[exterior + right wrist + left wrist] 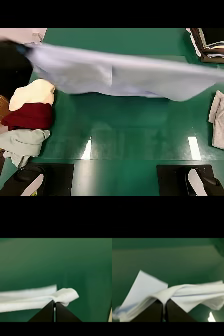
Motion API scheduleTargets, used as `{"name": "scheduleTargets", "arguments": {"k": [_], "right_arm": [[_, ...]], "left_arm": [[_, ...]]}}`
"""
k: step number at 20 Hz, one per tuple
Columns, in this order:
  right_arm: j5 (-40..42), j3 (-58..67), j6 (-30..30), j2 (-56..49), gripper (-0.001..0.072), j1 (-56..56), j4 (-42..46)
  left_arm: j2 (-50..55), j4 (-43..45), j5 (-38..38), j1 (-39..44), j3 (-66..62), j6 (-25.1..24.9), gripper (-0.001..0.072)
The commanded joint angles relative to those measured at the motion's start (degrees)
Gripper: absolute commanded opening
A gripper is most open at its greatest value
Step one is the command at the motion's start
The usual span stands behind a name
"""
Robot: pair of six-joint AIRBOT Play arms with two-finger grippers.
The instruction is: Fold the shirts.
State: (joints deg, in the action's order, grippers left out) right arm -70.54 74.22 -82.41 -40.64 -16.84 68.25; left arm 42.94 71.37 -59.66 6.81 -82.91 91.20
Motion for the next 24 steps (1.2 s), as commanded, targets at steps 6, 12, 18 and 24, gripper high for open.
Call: {"name": "scheduleTargets", "arguments": {"k": [6, 12, 18, 24], "right_arm": [[-3.9, 39.6, 1.0, -3.1, 0.0014, -0.3, 0.9], [-12.7, 44.0, -1.6, -14.8, 0.0013, 0.7, 0.3], [-14.2, 28.4, -1.6, -27.7, 0.0013, 11.5, 1.0], [-11.7, 27.4, -2.0, -48.5, 0.0013, 15.4, 5.3]], "left_arm": [[-2.7, 1.4, 1.6, -0.1, -33.4, 1.4, 0.0023], [5.0, 5.0, -11.3, -0.1, -29.4, 1.4, 0.0024], [21.6, 4.9, -17.2, -0.1, -13.2, 0.4, 0.0025], [39.8, 5.0, 1.7, -0.1, -6.2, -5.3, 0.0026]]}}
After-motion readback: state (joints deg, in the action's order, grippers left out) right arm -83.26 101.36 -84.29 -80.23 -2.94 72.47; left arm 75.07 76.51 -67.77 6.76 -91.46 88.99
